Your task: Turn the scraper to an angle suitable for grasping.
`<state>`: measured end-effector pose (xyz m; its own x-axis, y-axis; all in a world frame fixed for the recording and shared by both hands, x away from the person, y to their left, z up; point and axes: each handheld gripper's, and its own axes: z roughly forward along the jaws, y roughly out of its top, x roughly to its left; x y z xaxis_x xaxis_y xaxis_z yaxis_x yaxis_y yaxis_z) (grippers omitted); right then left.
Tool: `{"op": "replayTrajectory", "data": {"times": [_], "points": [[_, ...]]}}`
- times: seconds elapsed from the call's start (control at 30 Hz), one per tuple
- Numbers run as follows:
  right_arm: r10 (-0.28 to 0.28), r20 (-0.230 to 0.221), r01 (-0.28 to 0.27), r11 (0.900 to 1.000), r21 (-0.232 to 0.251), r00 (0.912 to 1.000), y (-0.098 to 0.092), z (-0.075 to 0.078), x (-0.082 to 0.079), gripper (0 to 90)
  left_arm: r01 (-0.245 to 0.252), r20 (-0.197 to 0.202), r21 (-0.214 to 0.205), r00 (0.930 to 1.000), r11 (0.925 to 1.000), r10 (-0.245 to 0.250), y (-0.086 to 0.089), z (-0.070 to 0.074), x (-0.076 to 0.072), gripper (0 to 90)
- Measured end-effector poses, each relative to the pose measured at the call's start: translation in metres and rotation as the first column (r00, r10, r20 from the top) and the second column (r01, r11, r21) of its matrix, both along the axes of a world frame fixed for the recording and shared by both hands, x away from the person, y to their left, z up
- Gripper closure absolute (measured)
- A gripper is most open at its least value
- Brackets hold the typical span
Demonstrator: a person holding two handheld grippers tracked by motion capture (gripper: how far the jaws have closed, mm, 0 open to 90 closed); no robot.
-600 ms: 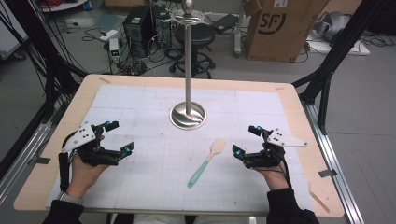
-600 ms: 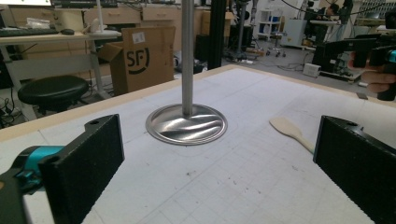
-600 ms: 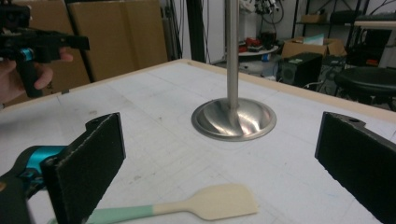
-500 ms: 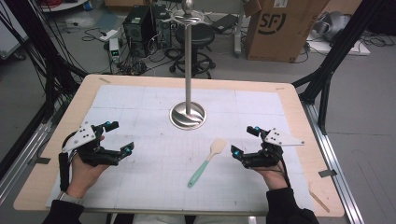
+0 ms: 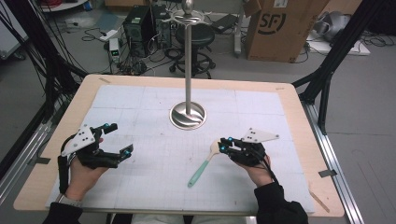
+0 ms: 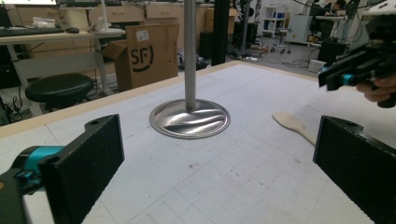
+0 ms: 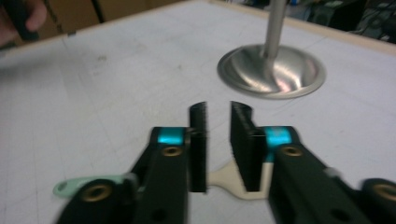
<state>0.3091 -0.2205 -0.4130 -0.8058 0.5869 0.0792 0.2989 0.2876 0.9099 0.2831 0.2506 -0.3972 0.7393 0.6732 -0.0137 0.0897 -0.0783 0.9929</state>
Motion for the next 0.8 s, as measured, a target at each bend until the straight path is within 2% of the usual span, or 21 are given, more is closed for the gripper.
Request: {"op": "replayTrajectory", "data": {"times": [0.03, 0.13, 0.2, 0.37, 0.57, 0.63, 0.67, 0.8], "points": [[0.01, -0.001, -0.01, 0.9997, -0.022, 0.9999, 0.004, -0.002, 0.001, 89.2, -0.002, -0.003, 0.0, 1.0, 1.0, 0.002, 0.0, 0.0, 0.0, 2.3], [0.036, -0.006, -0.037, 0.9965, -0.075, 0.9993, 0.017, -0.008, 0.005, 89.6, -0.006, -0.004, 0.008, 1.0, 1.0, 0.006, 0.0, -0.002, -0.001, 2.3], [0.043, -0.025, -0.046, 0.9939, -0.101, 0.9988, 0.024, -0.011, 0.008, 89.6, -0.011, -0.005, 0.009, 0.9999, 0.9999, 0.011, 0.0, -0.002, -0.001, 2.3], [0.053, -0.079, -0.064, 0.9863, -0.152, 0.9954, 0.038, -0.019, 0.018, 89.8, -0.017, -0.006, 0.015, 0.9998, 0.9997, 0.017, -0.001, -0.004, -0.002, 2.3], [0.077, -0.107, -0.096, 0.9777, -0.187, 0.9912, 0.048, -0.024, 0.027, 90.0, -0.023, -0.009, 0.018, 0.9997, 0.9996, 0.023, -0.001, -0.005, 0.0, 2.4], [0.078, -0.111, -0.099, 0.9748, -0.2, 0.9907, 0.048, -0.025, 0.028, 90.0, -0.025, -0.012, 0.018, 0.9996, 0.9995, 0.025, -0.001, -0.005, 0.0, 2.3], [0.063, -0.113, -0.087, 0.9705, -0.225, 0.9916, 0.049, -0.028, 0.032, 90.0, -0.026, -0.016, 0.022, 0.9995, 0.9994, 0.026, -0.001, -0.006, 0.001, 2.3], [0.035, -0.122, -0.064, 0.9688, -0.239, 0.9919, 0.05, -0.031, 0.036, 90.0, -0.025, -0.016, 0.021, 0.9996, 0.9995, 0.025, -0.002, -0.007, 0.001, 2.3]]}}
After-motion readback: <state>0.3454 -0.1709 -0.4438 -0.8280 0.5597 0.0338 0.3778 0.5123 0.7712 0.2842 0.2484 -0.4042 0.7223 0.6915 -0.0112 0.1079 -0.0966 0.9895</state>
